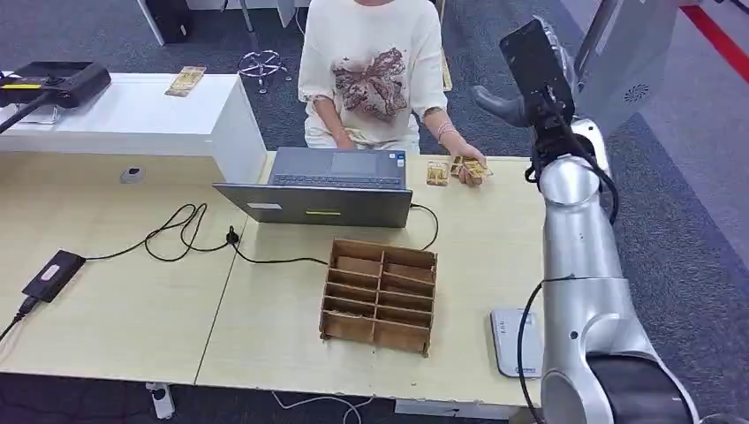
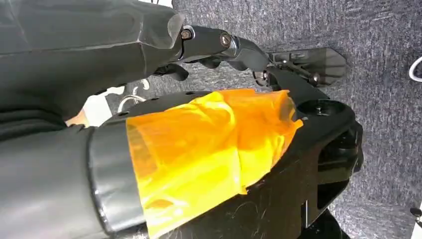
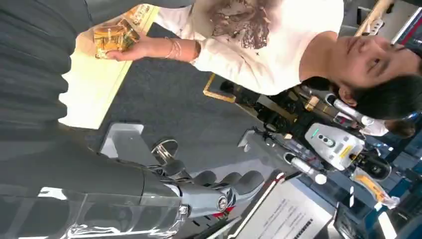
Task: Pass the card to the sensor for recognition and then transmit it.
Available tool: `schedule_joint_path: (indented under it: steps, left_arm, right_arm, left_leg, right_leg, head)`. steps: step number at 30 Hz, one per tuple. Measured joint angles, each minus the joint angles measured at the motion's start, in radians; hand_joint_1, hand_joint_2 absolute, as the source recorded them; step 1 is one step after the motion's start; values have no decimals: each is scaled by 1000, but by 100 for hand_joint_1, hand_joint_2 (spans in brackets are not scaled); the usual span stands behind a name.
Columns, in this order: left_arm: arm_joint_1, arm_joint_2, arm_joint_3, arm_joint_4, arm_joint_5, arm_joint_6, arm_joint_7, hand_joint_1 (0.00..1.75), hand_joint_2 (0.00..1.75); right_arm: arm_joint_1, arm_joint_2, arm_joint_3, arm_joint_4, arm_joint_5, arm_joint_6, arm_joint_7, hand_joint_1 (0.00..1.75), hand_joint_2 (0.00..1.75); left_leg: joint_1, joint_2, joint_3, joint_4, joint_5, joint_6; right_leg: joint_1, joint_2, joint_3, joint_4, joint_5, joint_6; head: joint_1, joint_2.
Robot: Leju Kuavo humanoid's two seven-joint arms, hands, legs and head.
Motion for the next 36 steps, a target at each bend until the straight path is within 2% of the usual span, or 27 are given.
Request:
schedule_joint_path:
  steps: [4, 8, 10, 13, 16, 19, 24, 29, 36]
  left_arm:
    - [0, 0, 2, 0, 12, 1, 0, 0, 0]
    - [1, 0, 11, 0, 30, 2, -4, 0, 0]
    - [1, 1, 18, 0, 33, 2, -6, 0, 0]
    - [5, 1, 22, 0, 34, 0, -16, 0, 0]
    - [9, 0, 26, 0, 38, -3, -34, 0, 0]
    - [15, -2, 31, 0, 48, 2, -38, 0, 0]
    - [17, -12, 45, 0, 65, 15, -27, 0, 0]
    - [19, -22, 50, 0, 66, 21, -18, 0, 0]
    - [19, -29, 60, 0, 78, 26, -22, 0, 0]
  right_arm:
    - [8, -4, -22, -16, -164, 78, -26, 0, 175]
    - [62, -37, -24, -38, -343, 156, -46, 0, 175]
    - [100, -70, -12, -44, -433, 218, -63, 0, 175]
    - [184, -138, 36, -58, -590, 315, -130, 0, 175]
    - [319, -192, 78, -147, -731, 338, -182, 0, 175]
    - [472, -216, 95, -287, -783, 311, -193, 0, 175]
    - [670, -213, 100, -492, -815, 278, -224, 0, 175]
    - [814, -152, 88, -669, -778, 248, -287, 0, 175]
    - [984, -78, 72, -787, -735, 269, -296, 0, 175]
  left_leg:
    - [0, 0, 0, 0, 0, 0]
    - [0, 0, 0, 0, 0, 0]
    - [0, 0, 0, 0, 0, 0]
    - [0, -1, 0, 0, 0, 0]
    - [0, -3, 0, 0, -1, 1]
    - [0, -2, -1, 0, -2, 1]
    - [0, -2, -3, -1, -2, 2]
    - [0, -1, -3, -1, -2, 2]
    - [0, -1, -4, -1, -2, 2]
  right_leg:
    - [0, 0, 0, 0, 0, 0]
    - [0, 0, 0, 0, 0, 0]
    - [0, 0, 1, -1, 0, 0]
    - [0, -1, 1, -2, 0, 0]
    - [0, -3, 1, -2, 0, 0]
    - [0, -2, 0, -2, -1, 1]
    - [0, -2, -1, -2, -1, 1]
    - [1, -1, -3, -2, -1, 0]
    - [1, -1, -2, -2, -1, 1]
  head:
    - [0, 0]
    - [-1, 0]
    - [0, 0]
    - [0, 0]
    - [0, 0]
    - [0, 0]
    - [0, 0]
    - [0, 0]
    - [0, 0]
